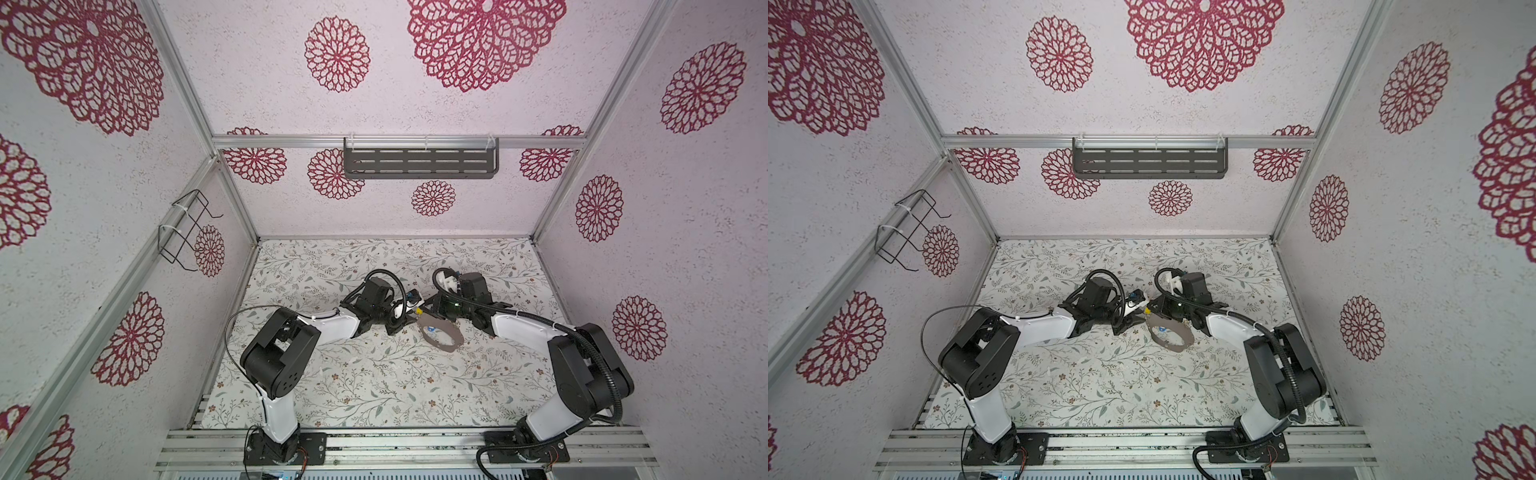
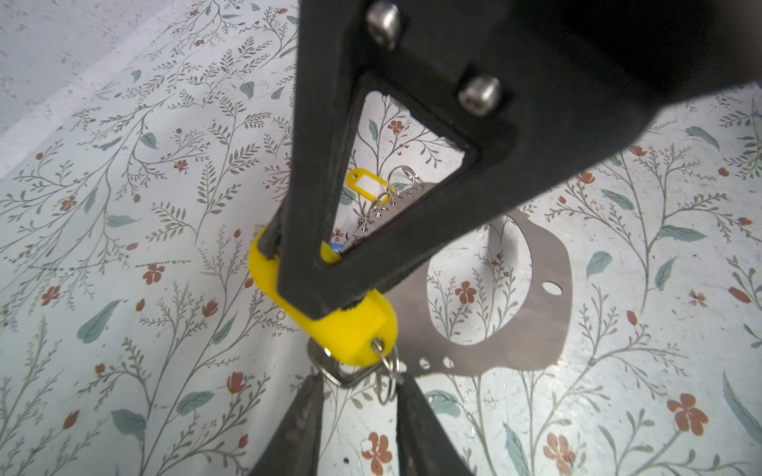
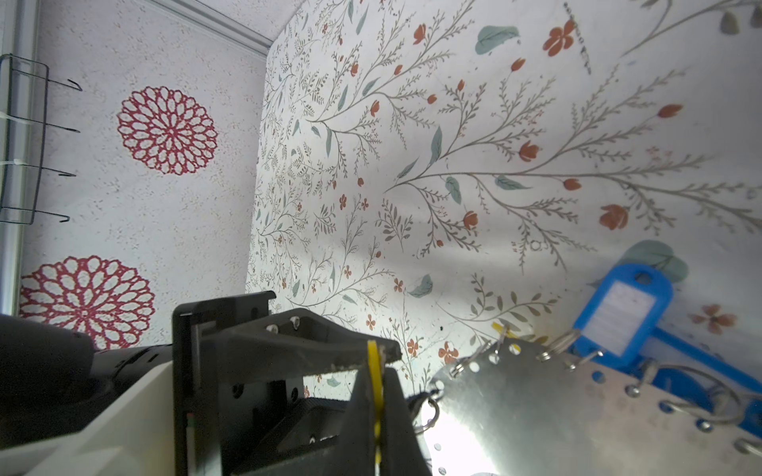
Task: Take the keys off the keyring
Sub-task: 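Lift the plate with the left gripper while the right gripper holds the yellow tag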
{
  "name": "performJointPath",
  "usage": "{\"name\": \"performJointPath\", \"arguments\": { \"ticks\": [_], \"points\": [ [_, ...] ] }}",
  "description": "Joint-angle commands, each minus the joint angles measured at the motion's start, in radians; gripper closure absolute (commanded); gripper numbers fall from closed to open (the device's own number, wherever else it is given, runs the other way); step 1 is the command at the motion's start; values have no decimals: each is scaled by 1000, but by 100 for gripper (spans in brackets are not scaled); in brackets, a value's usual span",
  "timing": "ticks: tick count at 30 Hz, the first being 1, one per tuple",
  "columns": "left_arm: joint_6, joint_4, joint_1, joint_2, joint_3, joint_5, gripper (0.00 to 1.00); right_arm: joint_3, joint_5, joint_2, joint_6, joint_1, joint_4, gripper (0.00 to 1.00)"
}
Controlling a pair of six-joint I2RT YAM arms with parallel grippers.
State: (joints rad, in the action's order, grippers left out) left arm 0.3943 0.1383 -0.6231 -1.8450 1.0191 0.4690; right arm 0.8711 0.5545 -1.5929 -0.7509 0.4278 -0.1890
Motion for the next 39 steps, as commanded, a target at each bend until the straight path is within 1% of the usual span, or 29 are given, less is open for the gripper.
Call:
{"name": "performJointPath", "arguments": {
  "ticks": [1,5,10,11,16,17,23,27,31,34,36,39],
  "points": [
    [-5,-12,-11,-23,37,28,71,8,18,48,19,-6,-24,100],
    [-9,-25,-12,-35,54,44,76,9,16,51,18,-10,-22,100],
    [-9,-25,-15,-44,61,44,77,15,19,54,13,-15,-23,100],
    [-8,-26,-15,-44,62,44,80,16,22,56,12,-16,-23,100],
    [-2,-31,-15,-44,65,32,98,20,25,59,7,-21,-25,100],
    [-1,-28,-15,-41,64,29,100,20,25,59,5,-22,-26,100],
    [-19,4,-10,8,39,1,100,18,25,76,2,-36,-13,100],
    [-46,17,0,79,27,0,100,47,12,96,34,-64,62,100],
    [-114,29,7,168,45,34,100,102,-33,112,105,-107,185,100],
    [-198,88,11,230,57,36,100,121,-65,118,150,-128,232,100],
    [-268,159,13,259,55,25,100,117,-76,123,158,-129,231,100],
    [-395,301,13,278,50,6,100,99,-70,130,125,-118,191,100]
  ]
}}
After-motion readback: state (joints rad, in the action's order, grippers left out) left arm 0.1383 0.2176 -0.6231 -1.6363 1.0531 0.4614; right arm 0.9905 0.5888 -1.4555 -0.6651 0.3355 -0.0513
